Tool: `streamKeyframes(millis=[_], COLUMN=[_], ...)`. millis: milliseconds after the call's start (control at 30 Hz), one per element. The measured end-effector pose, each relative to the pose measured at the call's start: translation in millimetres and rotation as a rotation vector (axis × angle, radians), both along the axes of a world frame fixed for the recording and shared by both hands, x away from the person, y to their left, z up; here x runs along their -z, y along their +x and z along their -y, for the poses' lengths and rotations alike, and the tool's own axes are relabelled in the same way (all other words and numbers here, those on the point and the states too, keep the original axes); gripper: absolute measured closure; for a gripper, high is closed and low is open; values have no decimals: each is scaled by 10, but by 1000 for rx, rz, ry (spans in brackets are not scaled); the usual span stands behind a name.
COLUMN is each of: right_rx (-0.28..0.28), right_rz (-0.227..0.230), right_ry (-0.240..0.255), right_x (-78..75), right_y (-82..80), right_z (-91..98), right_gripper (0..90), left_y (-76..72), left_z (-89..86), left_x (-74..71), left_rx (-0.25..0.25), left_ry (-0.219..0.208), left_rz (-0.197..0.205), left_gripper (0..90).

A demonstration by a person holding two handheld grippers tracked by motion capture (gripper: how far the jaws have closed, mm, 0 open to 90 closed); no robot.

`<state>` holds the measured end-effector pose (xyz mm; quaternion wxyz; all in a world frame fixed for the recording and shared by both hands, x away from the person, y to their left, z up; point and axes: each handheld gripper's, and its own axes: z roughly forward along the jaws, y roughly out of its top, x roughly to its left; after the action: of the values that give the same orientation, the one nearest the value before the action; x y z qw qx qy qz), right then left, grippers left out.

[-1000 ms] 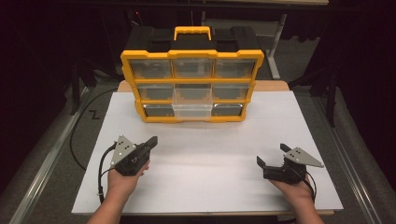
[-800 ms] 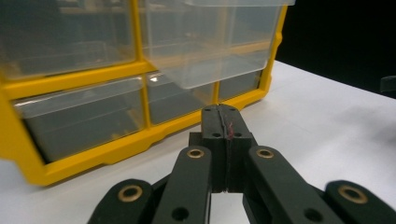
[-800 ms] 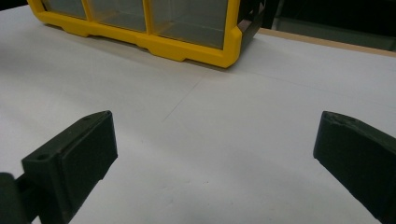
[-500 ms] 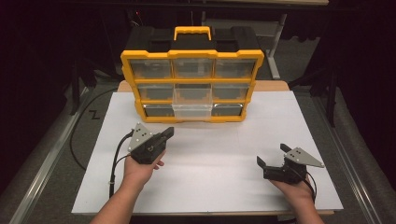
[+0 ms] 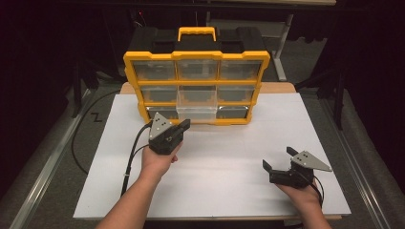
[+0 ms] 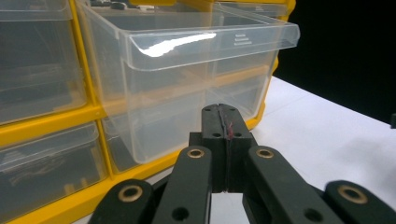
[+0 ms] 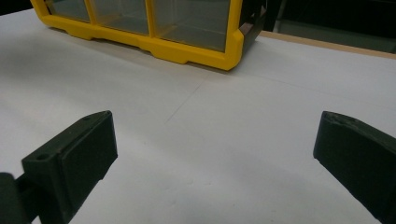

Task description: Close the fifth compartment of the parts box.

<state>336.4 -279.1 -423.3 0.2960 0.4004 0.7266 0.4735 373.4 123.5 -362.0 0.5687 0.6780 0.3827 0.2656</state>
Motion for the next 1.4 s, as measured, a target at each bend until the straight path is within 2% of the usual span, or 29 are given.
streamKeyframes(millis=[100, 233, 700, 1400], right_rx=[0, 1, 4, 10], right_rz=[1, 2, 2, 9], right_ry=[0, 1, 6, 7], right_x=[-1, -2, -5, -11], right_y=[-1, -4, -3, -10], right_z=[0, 1, 8, 13], right_gripper=[11, 11, 11, 11], left_y=[51, 92, 167, 389], left_z=[46, 115, 235, 270], left_x=[-8, -25, -98, -163], left_rx=[-7, -10, -29, -75], left_ry=[-7, 6, 16, 28], left_rz=[-3, 10, 36, 21], left_gripper=[898, 897, 898, 898])
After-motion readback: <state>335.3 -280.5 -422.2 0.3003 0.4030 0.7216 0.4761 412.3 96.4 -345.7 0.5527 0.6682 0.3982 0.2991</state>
